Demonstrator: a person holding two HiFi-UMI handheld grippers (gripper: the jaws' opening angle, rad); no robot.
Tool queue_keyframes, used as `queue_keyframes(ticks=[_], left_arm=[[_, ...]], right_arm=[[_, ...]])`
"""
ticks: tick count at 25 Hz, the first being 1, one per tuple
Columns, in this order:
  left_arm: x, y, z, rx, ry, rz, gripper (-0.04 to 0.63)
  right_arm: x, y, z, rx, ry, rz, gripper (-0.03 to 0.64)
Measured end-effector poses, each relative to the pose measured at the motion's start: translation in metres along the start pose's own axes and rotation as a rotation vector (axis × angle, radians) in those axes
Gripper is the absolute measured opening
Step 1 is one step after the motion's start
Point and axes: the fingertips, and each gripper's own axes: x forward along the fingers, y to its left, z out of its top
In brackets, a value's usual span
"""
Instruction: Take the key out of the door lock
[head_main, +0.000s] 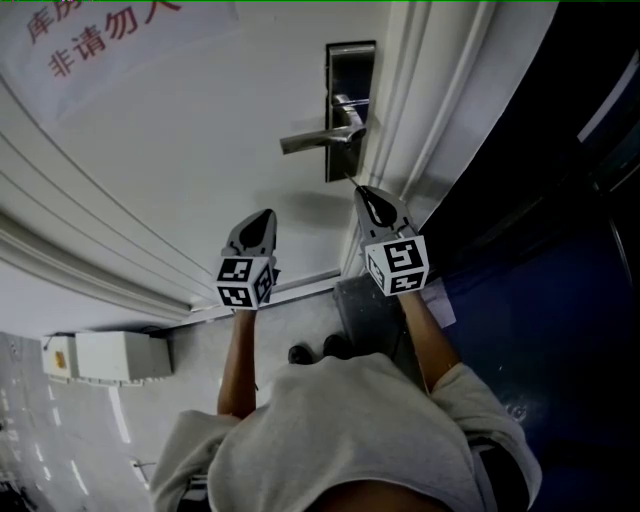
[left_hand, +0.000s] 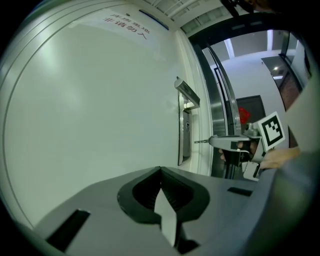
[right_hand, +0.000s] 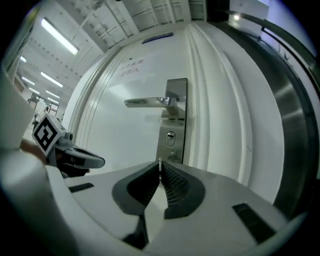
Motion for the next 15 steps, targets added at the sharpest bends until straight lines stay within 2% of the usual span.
queue_keyframes(ticks=[3,6,15], left_arm=[[-0.003,0.005,-0.005,-0.010,0.007,0.015,0.018],[-0.008,0.009,-0.006,-0.019,0.007,0.022,0.018],[-0.027,0.026,-0.006,-0.033,-0.005,0.076,0.018]], right_arm=[[-0.002,-0.001,-0.014,0.094,0.006,0.019,0.029],[-0.004,0.002,-0.024,0.136,0.012,0.023,0.029],[0.006,0.026,-0.024,0.114,0.003,0.070,0.029]])
